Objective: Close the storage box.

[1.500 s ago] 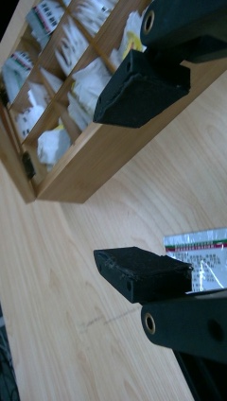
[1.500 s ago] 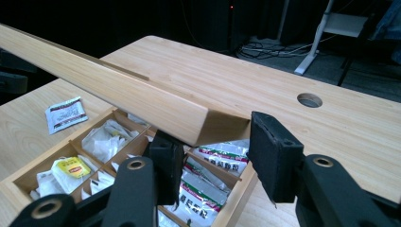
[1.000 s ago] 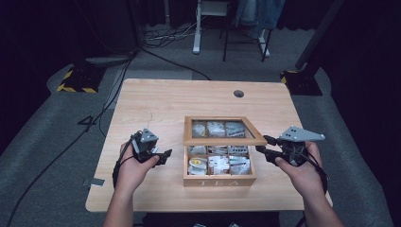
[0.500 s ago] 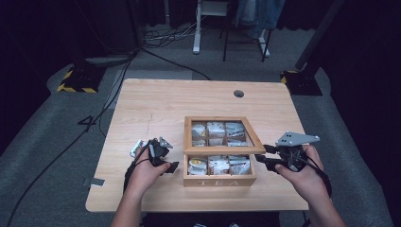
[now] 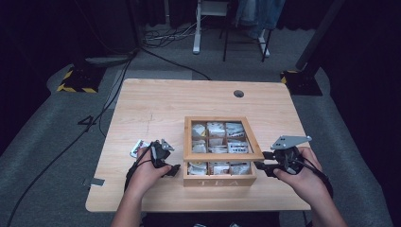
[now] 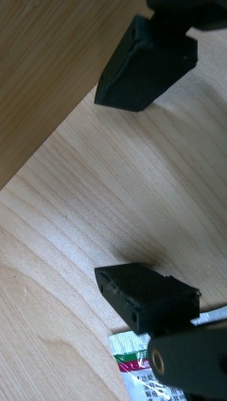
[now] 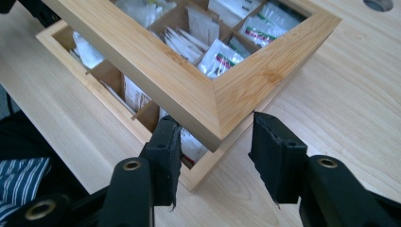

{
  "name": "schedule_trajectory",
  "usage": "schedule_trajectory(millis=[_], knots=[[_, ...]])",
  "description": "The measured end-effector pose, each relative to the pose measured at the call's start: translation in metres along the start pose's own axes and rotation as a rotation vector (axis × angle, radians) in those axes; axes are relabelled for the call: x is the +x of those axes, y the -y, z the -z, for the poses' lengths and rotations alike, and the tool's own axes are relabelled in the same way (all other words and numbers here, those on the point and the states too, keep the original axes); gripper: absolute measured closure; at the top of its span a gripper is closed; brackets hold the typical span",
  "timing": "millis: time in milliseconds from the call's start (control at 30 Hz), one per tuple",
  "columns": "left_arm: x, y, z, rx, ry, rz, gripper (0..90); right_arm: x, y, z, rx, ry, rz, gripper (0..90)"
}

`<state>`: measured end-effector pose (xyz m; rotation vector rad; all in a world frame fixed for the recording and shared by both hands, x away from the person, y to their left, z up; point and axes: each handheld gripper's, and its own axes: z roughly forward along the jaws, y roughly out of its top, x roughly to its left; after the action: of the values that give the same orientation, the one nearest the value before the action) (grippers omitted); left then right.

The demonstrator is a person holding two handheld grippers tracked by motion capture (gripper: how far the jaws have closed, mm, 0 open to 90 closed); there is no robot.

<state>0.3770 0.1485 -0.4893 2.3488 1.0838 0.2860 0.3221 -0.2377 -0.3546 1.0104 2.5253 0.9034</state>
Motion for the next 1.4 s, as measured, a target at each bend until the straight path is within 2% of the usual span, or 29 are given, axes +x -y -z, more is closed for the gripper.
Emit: schedule_trajectory(millis=[133, 367, 600, 800, 933, 1400], knots=[[0.0, 0.001, -0.001, -0.015, -0.001, -0.003, 13.8, 0.002, 0.0, -0.003, 0.035, 0.001, 0.009, 53.8], [-0.003, 0.002, -0.006, -0.026, 0.006, -0.013, 4.1, 0.003, 0.002, -0.011, 0.095, -0.011, 0.026, 53.7], [-0.003, 0.002, -0.006, -0.027, 0.009, -0.016, 3.6, 0.005, 0.004, -0.021, 0.165, -0.029, 0.053, 53.6], [-0.003, 0.002, -0.006, -0.023, 0.005, -0.012, 3.2, 0.008, 0.005, -0.031, 0.226, -0.025, 0.091, 53.5], [-0.003, 0.002, -0.006, -0.024, 0.006, -0.013, 3.0, 0.009, 0.006, -0.037, 0.262, -0.023, 0.098, 53.0], [-0.003, 0.002, -0.006, -0.026, 0.005, -0.014, 2.6, 0.008, 0.009, -0.046, 0.304, -0.044, 0.103, 52.2]])
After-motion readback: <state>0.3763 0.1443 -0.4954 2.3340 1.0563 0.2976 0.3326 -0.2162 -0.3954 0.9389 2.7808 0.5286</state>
